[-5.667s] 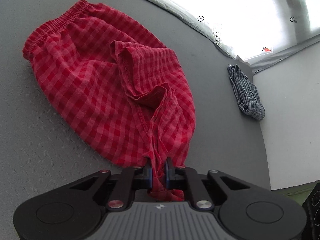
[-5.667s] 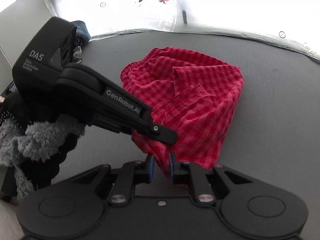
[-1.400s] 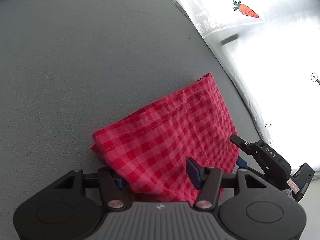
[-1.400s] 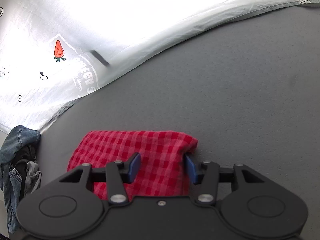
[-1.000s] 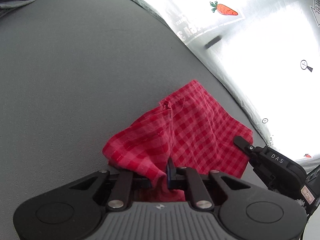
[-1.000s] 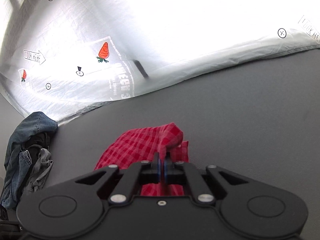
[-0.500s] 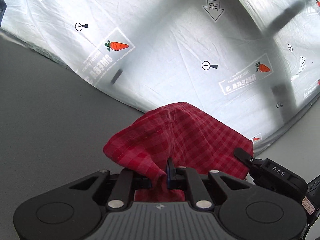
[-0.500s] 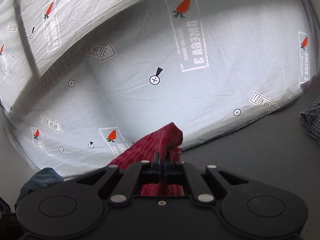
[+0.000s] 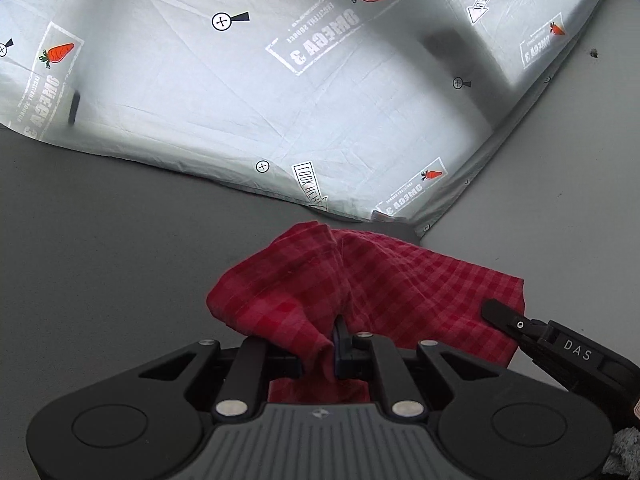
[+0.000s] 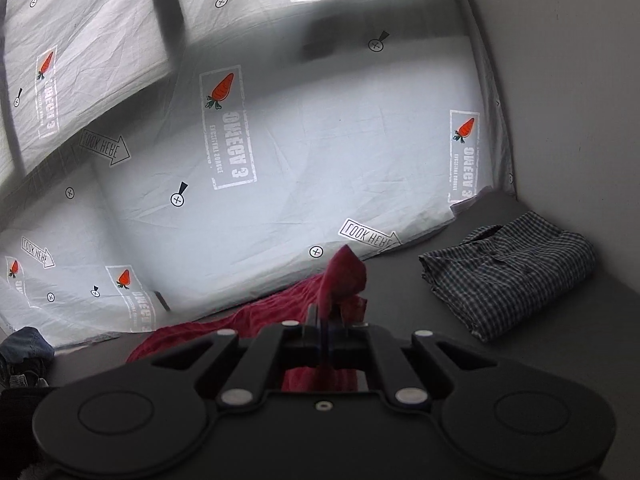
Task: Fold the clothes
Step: 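Lift the folded shorts with both grippers and carry them to the plaid shirt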
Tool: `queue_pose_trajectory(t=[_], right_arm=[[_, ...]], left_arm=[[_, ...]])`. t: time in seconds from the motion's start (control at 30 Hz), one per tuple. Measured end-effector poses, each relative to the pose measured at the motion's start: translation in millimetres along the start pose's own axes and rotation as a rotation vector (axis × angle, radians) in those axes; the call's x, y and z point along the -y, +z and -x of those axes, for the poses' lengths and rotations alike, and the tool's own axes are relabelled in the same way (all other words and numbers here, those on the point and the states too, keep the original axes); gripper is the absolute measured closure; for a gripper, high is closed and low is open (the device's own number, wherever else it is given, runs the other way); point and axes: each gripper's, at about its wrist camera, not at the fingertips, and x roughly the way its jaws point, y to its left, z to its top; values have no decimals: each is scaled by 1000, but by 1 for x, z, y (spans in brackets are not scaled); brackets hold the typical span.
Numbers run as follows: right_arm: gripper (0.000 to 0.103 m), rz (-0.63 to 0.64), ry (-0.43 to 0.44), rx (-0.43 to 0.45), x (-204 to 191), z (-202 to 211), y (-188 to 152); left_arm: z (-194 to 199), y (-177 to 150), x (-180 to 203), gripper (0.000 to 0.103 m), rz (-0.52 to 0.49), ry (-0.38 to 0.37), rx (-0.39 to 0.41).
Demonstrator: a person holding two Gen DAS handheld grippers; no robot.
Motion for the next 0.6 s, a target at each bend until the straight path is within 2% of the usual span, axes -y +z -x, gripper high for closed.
queue_pose_trajectory(t=[0.07, 0.2, 0.3, 0.4, 0.6], right_arm=[[100, 59, 11, 7, 28, 7, 16], [100, 66, 17, 2, 82, 11, 49], [100, 92, -4, 25, 116, 9, 72], [100, 49, -16, 46, 150, -2, 86], [100, -12, -66, 71, 203, -47, 111]], left_arm=[[-15, -6, 27, 90, 25, -4, 18], [-49, -5, 84, 90, 67, -6, 41], [-71, 5, 121, 90, 24, -11, 37], [-101, 12, 154, 90, -13, -17, 31], [-168, 40, 203, 90, -57, -33, 2]])
